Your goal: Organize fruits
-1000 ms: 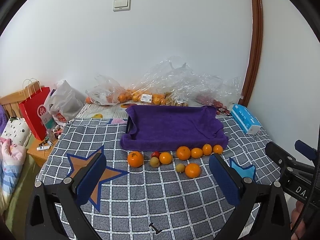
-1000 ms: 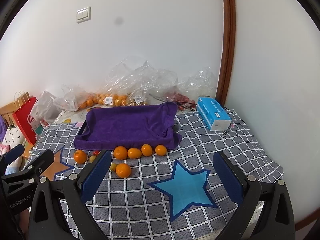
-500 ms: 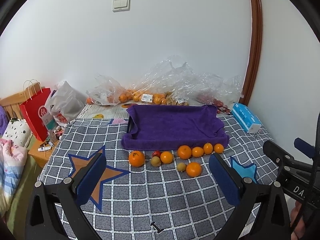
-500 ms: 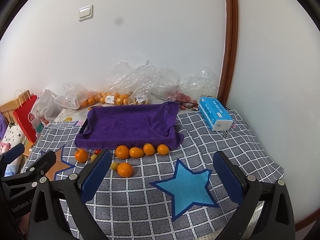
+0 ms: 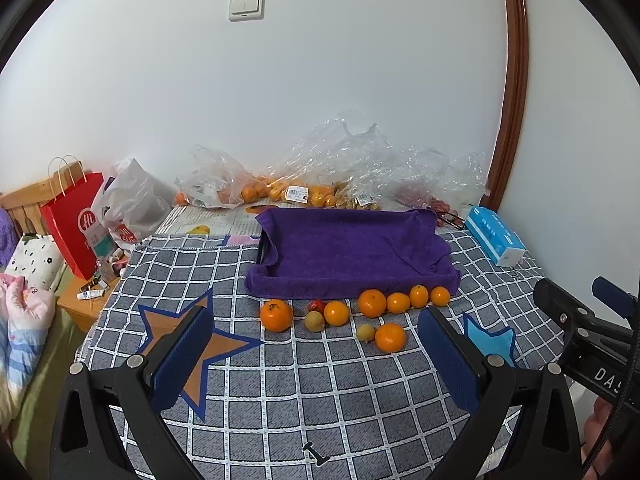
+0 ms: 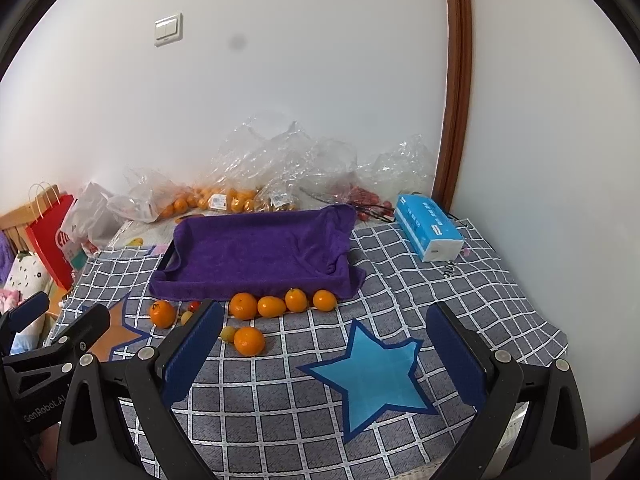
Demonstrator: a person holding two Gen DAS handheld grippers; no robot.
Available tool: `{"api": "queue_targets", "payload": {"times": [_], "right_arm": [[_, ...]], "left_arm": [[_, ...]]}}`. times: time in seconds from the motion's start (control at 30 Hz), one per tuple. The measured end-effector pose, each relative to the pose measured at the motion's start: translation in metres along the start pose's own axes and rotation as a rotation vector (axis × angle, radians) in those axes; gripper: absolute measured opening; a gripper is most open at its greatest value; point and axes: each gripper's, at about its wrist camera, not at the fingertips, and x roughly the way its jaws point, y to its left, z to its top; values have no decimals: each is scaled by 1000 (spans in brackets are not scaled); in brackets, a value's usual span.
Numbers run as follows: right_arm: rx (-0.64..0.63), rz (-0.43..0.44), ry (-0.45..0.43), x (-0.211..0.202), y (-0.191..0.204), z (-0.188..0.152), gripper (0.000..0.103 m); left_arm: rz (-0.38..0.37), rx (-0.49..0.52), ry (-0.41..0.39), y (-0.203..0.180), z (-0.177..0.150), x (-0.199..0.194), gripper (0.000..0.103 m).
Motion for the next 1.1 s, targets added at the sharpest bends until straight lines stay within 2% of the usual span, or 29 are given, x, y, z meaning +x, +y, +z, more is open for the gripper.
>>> {"api": "queue_targets", "payload": {"times": [0.33, 0.77, 0.97, 1.1], "right_arm": [[-23, 5, -3, 1, 6, -1, 100], [26, 14, -6, 15, -4, -4, 100], [50, 42, 10, 37, -9, -7, 97], [17, 56, 12, 58, -5, -8, 93]], "left_arm": [[0, -11, -1, 2, -1, 1, 103], [56, -33, -5, 20, -2, 13, 103], [77, -34, 15, 34, -4, 35, 103], [105, -17, 50, 42, -7, 58, 103]]}}
